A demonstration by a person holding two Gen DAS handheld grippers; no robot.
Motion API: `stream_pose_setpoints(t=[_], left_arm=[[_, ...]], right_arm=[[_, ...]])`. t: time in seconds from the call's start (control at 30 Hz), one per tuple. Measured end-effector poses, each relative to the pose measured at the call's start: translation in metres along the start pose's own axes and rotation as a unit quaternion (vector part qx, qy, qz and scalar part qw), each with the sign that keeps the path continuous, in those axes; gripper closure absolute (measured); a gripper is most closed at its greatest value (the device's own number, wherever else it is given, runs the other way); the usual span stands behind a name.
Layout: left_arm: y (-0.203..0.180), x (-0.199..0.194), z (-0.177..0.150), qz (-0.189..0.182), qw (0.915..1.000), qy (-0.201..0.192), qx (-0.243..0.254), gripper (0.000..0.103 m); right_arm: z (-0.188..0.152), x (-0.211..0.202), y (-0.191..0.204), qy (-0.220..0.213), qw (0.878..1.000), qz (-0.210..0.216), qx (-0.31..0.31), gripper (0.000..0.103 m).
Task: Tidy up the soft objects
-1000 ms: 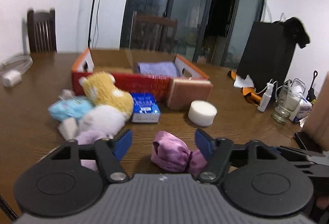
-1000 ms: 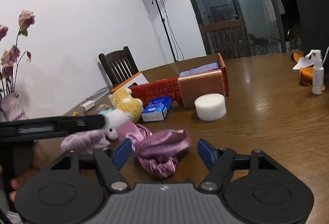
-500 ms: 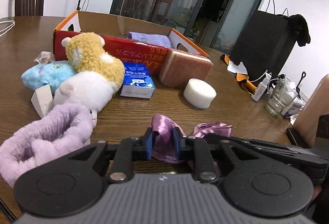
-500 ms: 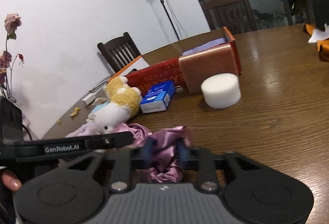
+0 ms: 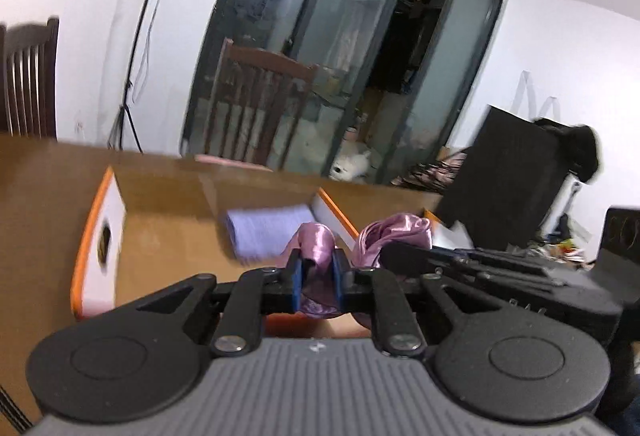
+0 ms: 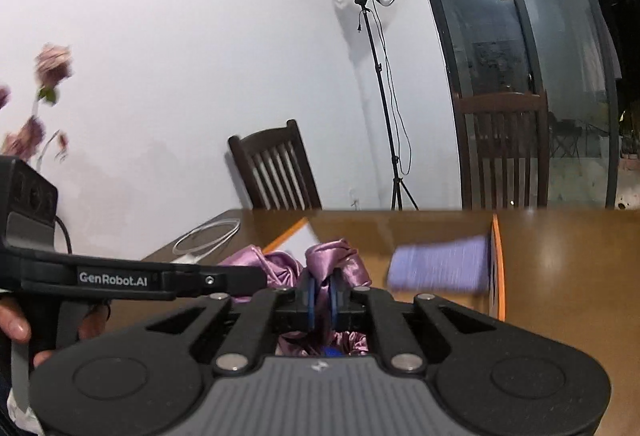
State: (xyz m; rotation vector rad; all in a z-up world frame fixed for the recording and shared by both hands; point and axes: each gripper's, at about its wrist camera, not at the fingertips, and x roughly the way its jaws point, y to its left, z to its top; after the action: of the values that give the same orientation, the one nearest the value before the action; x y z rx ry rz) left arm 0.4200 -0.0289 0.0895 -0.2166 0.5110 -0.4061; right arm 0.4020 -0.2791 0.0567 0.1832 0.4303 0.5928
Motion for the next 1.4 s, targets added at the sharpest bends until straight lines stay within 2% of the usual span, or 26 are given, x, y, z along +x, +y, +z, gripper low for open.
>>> stream_pose_setpoints(t=[0.17, 0.33, 0.4, 0.43, 0.47, 0.5, 0.53, 0.57, 0.6, 0.63, 0.67, 0.77, 0.87, 0.97, 1.1, 1.2, 1.3, 1.4], left_arm=[[0.034, 0.07, 0.042, 0.052, 0.9983, 0.026, 0.0, 0.088], [0.087, 0.144, 0.057, 0.103, 0.9906, 0.088, -0.022, 0.087], [0.105, 0.162, 0.056, 0.127, 0.9859, 0.103, -0.037, 0.079], [0.112, 0.166, 0.056, 0.14, 0.9831, 0.108, -0.049, 0.069], [0.116, 0.166, 0.052, 0.144, 0.9818, 0.112, -0.053, 0.067], [0.118, 0.165, 0.051, 0.138, 0.9827, 0.112, -0.053, 0.067], [0.12, 0.162, 0.05, 0.133, 0.9838, 0.109, -0.051, 0.061], [0.121, 0.158, 0.05, 0.128, 0.985, 0.105, -0.049, 0.053], [0.122, 0.152, 0.052, 0.127, 0.9857, 0.101, -0.046, 0.051], [0.121, 0.145, 0.054, 0.126, 0.9864, 0.097, -0.041, 0.05], [0.119, 0.139, 0.056, 0.128, 0.9866, 0.094, -0.037, 0.05], [0.112, 0.116, 0.065, 0.135, 0.9873, 0.079, -0.027, 0.048], [0.097, 0.084, 0.072, 0.141, 0.9883, 0.055, -0.012, 0.036], [0.076, 0.036, 0.069, 0.145, 0.9884, 0.037, 0.029, 0.029], [0.052, -0.036, 0.056, 0.138, 0.9877, 0.01, 0.072, 0.019], [0.033, -0.083, 0.038, 0.137, 0.9856, -0.004, 0.099, 0.017], [0.015, -0.123, 0.01, 0.135, 0.9821, -0.031, 0.128, 0.01], [-0.005, -0.163, -0.034, 0.171, 0.9683, -0.097, 0.154, 0.006]], right_arm=[[0.049, 0.096, -0.03, 0.054, 0.999, 0.0, 0.002, 0.096], [0.064, 0.213, -0.057, 0.143, 0.989, -0.006, 0.047, 0.096], [0.061, 0.252, -0.066, 0.176, 0.982, -0.009, 0.072, 0.096], [0.057, 0.268, -0.067, 0.186, 0.98, -0.015, 0.074, 0.093], [0.053, 0.278, -0.067, 0.193, 0.978, -0.027, 0.076, 0.088], [0.049, 0.287, -0.067, 0.2, 0.976, -0.043, 0.076, 0.086], [0.046, 0.293, -0.065, 0.207, 0.974, -0.053, 0.071, 0.086], [0.044, 0.297, -0.062, 0.208, 0.974, -0.062, 0.064, 0.08], [0.043, 0.297, -0.059, 0.205, 0.974, -0.068, 0.06, 0.074], [0.041, 0.292, -0.059, 0.2, 0.976, -0.069, 0.058, 0.059], [0.041, 0.288, -0.056, 0.193, 0.977, -0.07, 0.056, 0.048], [0.056, 0.265, -0.042, 0.167, 0.982, -0.079, 0.04, 0.047], [0.076, 0.223, -0.03, 0.137, 0.987, -0.079, 0.019, 0.047], [0.096, 0.174, -0.02, 0.108, 0.991, -0.078, 0.0, 0.04], [0.105, 0.096, -0.006, 0.076, 0.994, -0.08, -0.026, 0.035], [0.1, 0.039, 0.006, 0.052, 0.994, -0.087, -0.043, 0.028], [0.085, -0.01, 0.022, 0.023, 0.994, -0.089, -0.061, 0.023], [0.056, -0.056, 0.041, -0.013, 0.992, -0.093, -0.085, 0.018]])
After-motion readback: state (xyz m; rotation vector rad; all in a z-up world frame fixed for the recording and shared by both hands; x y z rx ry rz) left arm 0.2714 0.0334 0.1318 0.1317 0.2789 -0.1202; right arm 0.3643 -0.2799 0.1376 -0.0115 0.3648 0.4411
